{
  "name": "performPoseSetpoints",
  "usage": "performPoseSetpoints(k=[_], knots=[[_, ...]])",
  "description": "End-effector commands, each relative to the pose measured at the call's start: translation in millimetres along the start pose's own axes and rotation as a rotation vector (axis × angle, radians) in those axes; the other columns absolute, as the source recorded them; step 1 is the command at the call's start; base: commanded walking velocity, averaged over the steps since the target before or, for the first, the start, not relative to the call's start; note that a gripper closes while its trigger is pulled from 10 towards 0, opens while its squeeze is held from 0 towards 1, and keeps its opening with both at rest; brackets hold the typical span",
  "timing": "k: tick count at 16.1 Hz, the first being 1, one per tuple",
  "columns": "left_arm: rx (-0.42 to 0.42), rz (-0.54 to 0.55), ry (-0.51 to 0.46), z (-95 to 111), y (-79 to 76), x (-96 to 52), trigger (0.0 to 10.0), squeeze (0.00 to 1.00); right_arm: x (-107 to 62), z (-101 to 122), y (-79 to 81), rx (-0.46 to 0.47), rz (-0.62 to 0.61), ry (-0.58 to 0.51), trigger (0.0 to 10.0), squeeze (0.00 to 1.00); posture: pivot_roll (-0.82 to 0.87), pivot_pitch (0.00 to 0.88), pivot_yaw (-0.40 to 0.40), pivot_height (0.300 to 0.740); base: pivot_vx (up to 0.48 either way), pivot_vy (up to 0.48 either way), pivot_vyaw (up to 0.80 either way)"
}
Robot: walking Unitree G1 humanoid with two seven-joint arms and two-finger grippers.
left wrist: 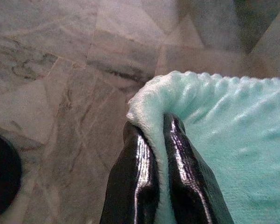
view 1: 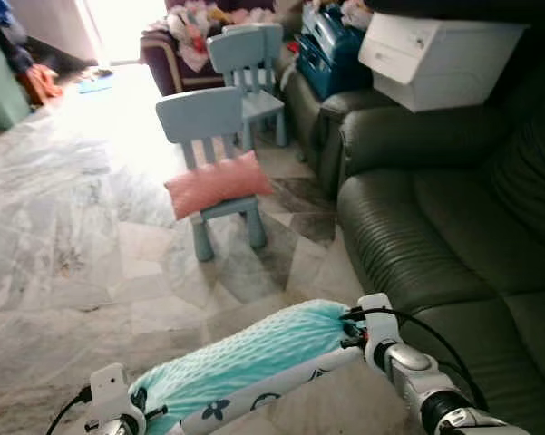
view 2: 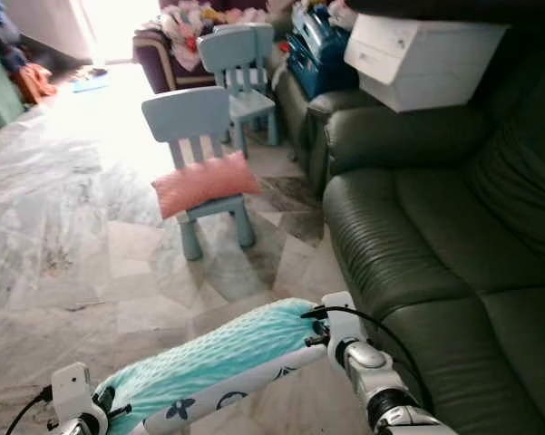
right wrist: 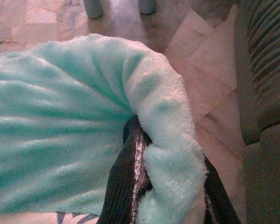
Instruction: Move the pillow to the sofa
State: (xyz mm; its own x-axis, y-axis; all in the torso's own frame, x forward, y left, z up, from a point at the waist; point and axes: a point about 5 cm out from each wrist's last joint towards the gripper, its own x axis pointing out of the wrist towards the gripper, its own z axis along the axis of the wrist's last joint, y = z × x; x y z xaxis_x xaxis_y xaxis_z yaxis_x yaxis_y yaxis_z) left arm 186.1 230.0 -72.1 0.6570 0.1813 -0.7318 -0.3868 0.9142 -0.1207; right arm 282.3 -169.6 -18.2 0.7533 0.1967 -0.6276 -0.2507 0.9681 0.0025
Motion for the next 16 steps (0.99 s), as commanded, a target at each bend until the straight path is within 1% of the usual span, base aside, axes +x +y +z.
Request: performPoseSetpoints(k=[1, 2, 4, 6, 7, 9, 11, 13, 16], knots=[[0.028, 0.083, 0.001, 6, 19.2, -1.1, 10.0, 0.00, 0.2, 11, -10.0, -0.007, -0.064, -0.019, 10.0, 0.00, -0.21, 0.000, 0.063, 0.740, 0.000, 0.000, 0.00], [0.057, 0.062, 0.002, 8, 13.0, 0.7, 10.0, 0.00, 1.2, 11, -6.7, -0.011, -0.063, -0.012, 10.0, 0.00, -0.21, 0.000, 0.063, 0.740, 0.000, 0.000, 0.00], [0.238, -0.027, -0.002, 20, -7.8, 6.2, 10.0, 0.00, 4.2, 9, 3.3, -0.002, -0.063, 0.011, 10.0, 0.00, -0.21, 0.000, 0.065, 0.740, 0.000, 0.000, 0.00], [0.298, -0.054, 0.000, 24, -16.6, 8.1, 10.0, 0.00, 4.4, 3, 6.4, 0.016, -0.074, 0.035, 10.0, 0.00, -0.21, 0.000, 0.073, 0.740, 0.000, 0.000, 0.00], [0.327, -0.067, 0.001, 25, -19.9, 8.7, 10.0, 0.00, 4.2, 1, 7.2, 0.011, -0.078, 0.045, 10.0, 0.00, -0.22, 0.000, 0.075, 0.740, 0.000, 0.000, -0.75], [0.363, -0.088, 0.000, 27, -27.7, 9.9, 10.0, 0.00, 2.2, -7, 5.3, 0.005, -0.085, 0.068, 10.0, 0.00, -0.22, 0.000, 0.079, 0.740, 0.000, 0.000, -0.78], [0.369, -0.102, -0.009, 29, -31.8, 10.4, 10.0, 0.00, -0.7, -14, 0.5, -0.015, -0.096, 0.090, 10.0, 0.00, -0.23, 0.000, 0.080, 0.740, 0.000, 0.000, -0.79], [0.366, -0.101, -0.015, 29, -32.0, 10.4, 10.0, 0.00, -5.0, -25, -6.6, -0.036, -0.117, 0.124, 10.0, 0.00, -0.23, 0.000, 0.080, 0.740, 0.000, 0.000, -0.79], [0.373, -0.071, -0.028, 32, -28.3, 10.5, 10.0, 0.00, -6.4, -28, -8.4, -0.034, -0.122, 0.130, 10.0, 0.00, -0.24, 0.003, 0.081, 0.740, 0.000, 0.000, -0.79]])
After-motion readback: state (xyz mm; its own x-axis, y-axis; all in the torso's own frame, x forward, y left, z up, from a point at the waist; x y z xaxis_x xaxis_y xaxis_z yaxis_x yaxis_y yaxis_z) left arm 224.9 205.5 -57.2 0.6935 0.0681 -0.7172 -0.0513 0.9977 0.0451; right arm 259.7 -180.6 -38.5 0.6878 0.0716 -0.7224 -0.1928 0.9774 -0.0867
